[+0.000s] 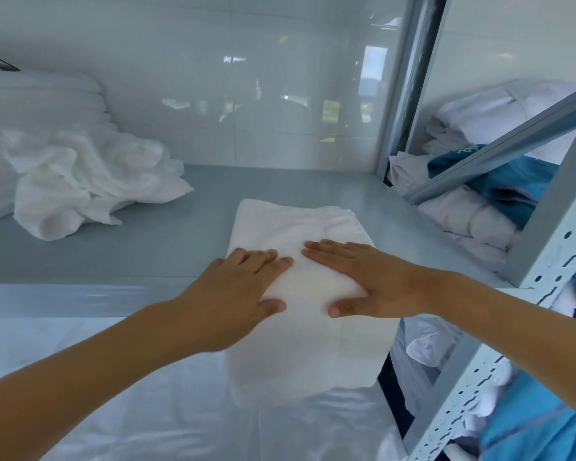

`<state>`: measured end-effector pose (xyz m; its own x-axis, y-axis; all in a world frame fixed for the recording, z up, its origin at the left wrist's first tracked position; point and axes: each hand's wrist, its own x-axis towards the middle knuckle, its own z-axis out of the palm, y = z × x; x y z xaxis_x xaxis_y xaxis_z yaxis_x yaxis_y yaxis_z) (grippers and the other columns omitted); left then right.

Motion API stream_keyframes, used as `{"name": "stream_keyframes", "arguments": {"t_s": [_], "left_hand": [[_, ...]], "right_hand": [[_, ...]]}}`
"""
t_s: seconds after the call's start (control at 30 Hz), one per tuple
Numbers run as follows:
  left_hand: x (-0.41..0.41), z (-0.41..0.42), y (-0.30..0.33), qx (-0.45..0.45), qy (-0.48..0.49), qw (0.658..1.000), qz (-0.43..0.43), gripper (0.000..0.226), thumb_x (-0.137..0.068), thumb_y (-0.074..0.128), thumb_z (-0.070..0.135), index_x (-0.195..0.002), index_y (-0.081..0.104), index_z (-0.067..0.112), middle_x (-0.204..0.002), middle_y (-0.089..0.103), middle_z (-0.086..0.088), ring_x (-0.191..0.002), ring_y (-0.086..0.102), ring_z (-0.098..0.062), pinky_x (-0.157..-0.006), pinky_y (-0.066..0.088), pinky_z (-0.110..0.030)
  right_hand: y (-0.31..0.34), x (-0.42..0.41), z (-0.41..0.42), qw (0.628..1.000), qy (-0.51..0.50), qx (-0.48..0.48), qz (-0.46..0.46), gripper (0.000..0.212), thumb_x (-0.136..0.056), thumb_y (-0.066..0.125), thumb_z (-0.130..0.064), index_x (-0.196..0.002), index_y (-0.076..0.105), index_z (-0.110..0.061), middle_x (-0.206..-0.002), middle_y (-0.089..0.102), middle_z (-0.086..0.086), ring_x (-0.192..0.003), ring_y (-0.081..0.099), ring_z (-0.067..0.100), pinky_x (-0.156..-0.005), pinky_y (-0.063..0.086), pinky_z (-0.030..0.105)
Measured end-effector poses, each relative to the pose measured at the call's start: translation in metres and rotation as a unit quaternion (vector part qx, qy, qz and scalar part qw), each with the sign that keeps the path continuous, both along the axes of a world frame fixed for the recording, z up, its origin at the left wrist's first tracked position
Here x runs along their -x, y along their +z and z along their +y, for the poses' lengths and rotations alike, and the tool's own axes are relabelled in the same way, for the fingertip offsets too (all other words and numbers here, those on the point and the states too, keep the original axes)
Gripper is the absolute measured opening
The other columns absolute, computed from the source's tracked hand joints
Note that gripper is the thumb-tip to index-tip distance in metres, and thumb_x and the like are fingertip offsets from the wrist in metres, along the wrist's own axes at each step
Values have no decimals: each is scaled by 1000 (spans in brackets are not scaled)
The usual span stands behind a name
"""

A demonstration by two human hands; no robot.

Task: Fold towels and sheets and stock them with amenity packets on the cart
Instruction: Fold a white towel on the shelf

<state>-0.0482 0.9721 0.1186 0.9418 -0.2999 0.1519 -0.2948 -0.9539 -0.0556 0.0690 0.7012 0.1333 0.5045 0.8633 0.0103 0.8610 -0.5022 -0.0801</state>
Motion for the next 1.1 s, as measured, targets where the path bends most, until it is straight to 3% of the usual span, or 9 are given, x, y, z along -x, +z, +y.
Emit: {"name": "stream_keyframes", "arguments": {"t_s": [0.13,0.23,0.3,0.5,0.73,0.83,0.93,1.0,1.1], "left_hand": [[-17,11,11,-19,-46,998,-45,85,-88,33,81,-160,20,37,-147,33,14,-128,31,-15,-115,28,-33],[-24,17,0,27,-74,997,-17,92,-86,37,84,-162,15,37,-167,12,11,-154,5,-13,-123,3,-25],[-29,17,-5,37,-69,997,8,101,-82,35,87,-163,5,36,-170,-2,11,-156,-6,-7,-122,-5,-23],[-34,17,-9,45,-64,997,-11,105,-78,31,88,-163,5,32,-170,1,11,-156,1,-7,-118,-1,-21],[-20,10,-24,87,-59,986,-127,82,-86,45,76,-156,36,35,-163,33,12,-150,31,-9,-118,22,-27],[-2,-1,-25,71,-41,981,-178,67,-86,67,60,-145,56,31,-150,53,9,-138,52,-15,-110,39,-34],[16,-12,-18,63,-8,973,-224,53,-76,86,46,-124,73,28,-123,73,4,-104,73,-25,-87,57,-39],[29,-21,-10,75,0,965,-252,43,-69,92,39,-108,78,27,-99,79,2,-78,75,-28,-68,59,-38],[54,-42,-6,96,-6,954,-285,29,-71,92,34,-96,78,28,-79,75,8,-64,71,-25,-53,55,-33]], "right_hand": [[-2,1,1,1000,-6,-3,-20,93,-91,47,-79,-161,-3,-44,-168,-5,-24,-153,-10,-5,-128,2,32],[-4,4,1,999,-9,-19,-27,94,-92,49,-77,-162,-1,-41,-169,-3,-22,-153,-8,-5,-128,2,30],[-6,6,1,999,-18,-28,-35,96,-91,50,-75,-163,-1,-36,-170,-1,-18,-154,-5,-3,-128,4,30],[-7,13,3,997,-40,-38,-56,99,-91,54,-72,-164,3,-29,-171,5,-12,-156,3,3,-127,7,27],[-19,33,4,988,-57,-81,-116,85,-95,56,-64,-163,22,-26,-168,22,-11,-154,21,9,-124,17,25],[-22,52,4,983,-73,-101,-136,77,-97,61,-53,-161,30,-26,-165,29,-10,-152,29,11,-123,25,26],[-22,68,0,979,-89,-116,-145,66,-99,62,-44,-158,35,-28,-163,34,-13,-149,35,10,-119,35,30],[-20,78,-7,974,-98,-134,-154,58,-101,62,-33,-155,42,-28,-159,42,-13,-144,43,12,-111,44,35],[-17,94,-28,970,-84,-154,-170,48,-97,63,-15,-143,57,-22,-143,61,-7,-126,60,19,-90,55,42]]}}
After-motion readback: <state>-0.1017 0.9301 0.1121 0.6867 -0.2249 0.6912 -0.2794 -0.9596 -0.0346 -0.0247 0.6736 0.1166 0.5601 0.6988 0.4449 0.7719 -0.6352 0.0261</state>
